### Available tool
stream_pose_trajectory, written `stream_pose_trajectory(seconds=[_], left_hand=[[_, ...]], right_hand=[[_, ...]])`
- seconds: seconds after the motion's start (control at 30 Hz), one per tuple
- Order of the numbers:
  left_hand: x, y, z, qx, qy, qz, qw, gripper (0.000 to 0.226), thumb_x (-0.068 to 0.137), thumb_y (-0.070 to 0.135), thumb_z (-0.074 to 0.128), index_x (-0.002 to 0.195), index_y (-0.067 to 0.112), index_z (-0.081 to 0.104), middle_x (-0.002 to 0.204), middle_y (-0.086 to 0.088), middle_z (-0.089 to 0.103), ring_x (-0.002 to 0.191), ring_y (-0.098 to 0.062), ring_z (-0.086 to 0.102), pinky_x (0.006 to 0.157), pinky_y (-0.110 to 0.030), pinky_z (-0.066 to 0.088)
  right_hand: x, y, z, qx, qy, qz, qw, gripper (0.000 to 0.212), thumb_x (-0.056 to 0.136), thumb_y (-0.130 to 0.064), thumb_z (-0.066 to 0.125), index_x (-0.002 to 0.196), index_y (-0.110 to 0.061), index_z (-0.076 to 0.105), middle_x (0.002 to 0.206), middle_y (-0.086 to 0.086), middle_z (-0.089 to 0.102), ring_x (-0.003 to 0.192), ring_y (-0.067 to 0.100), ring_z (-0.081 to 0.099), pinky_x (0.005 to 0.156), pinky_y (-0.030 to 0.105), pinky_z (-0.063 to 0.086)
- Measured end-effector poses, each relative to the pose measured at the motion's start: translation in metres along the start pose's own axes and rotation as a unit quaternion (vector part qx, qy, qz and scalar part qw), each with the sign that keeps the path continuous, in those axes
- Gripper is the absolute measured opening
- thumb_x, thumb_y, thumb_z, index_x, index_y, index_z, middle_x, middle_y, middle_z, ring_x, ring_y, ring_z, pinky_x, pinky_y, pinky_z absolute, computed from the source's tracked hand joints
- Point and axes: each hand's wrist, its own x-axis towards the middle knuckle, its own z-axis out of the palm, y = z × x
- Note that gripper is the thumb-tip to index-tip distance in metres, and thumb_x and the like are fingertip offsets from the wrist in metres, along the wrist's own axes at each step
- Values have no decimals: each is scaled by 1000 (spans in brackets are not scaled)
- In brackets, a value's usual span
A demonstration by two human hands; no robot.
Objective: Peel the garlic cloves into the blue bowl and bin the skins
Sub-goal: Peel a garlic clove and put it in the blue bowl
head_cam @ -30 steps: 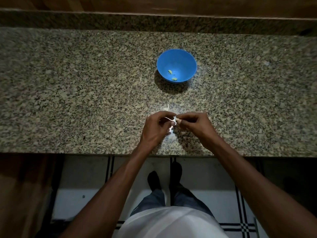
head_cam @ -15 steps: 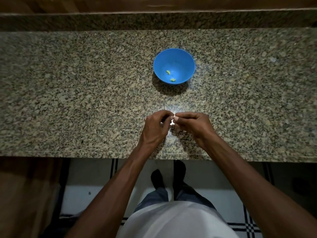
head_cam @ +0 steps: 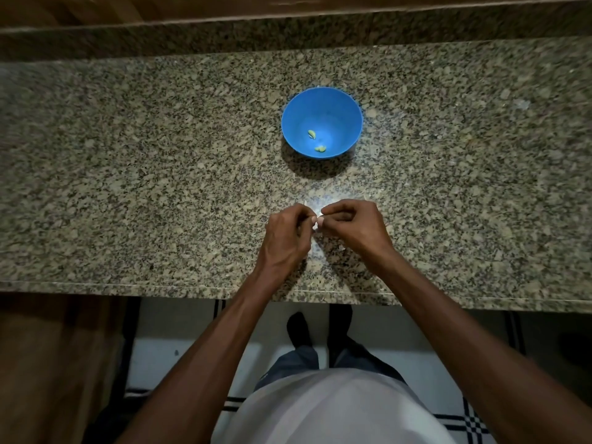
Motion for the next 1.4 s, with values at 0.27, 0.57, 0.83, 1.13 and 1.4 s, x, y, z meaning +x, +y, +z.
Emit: stream_pose_trajectory(seconds=[0.27, 0.57, 0.83, 1.13, 1.4], left_hand=[[2, 10, 10, -148, 27, -165, 975, 12, 99, 18, 72, 106, 8, 71, 93, -1, 75, 85, -9, 74, 76, -22, 62], [-2, 25, 12, -319, -57, -271, 906, 17, 104, 14, 62, 107, 0, 71, 88, -10, 73, 76, -13, 66, 77, -28, 56], [-4, 31, 6, -362, -123, -343, 858, 26, 110, 15, 47, 95, 8, 66, 79, -2, 57, 68, -10, 50, 68, -25, 42], [0, 12, -13, -229, 0, -272, 935, 11, 93, 6, 73, 100, 15, 74, 106, -4, 76, 96, -22, 75, 91, -44, 63], [-9, 18, 2, -224, 3, -184, 957, 16, 94, 17, 78, 110, 14, 81, 105, 3, 80, 99, -12, 75, 91, -37, 63]], right_hand=[[-1, 10, -9, 82, -26, -49, 995, 23, 83, -6, 86, 106, -10, 81, 97, 2, 82, 93, 17, 79, 84, 33, 64], [12, 19, -14, -127, -8, -224, 966, 12, 95, -6, 74, 102, -13, 80, 98, -7, 78, 89, 1, 73, 71, 16, 57], [15, 33, -18, -195, -16, -295, 935, 16, 92, -4, 77, 105, -13, 82, 99, -1, 79, 89, 7, 74, 79, 28, 62], [16, 33, -31, 170, -72, 17, 983, 24, 96, -8, 75, 120, -7, 76, 100, 21, 79, 86, 29, 75, 86, 47, 64], [19, 31, -32, 128, -98, 37, 986, 18, 88, -14, 83, 105, -7, 82, 99, 22, 79, 85, 29, 71, 90, 50, 61]])
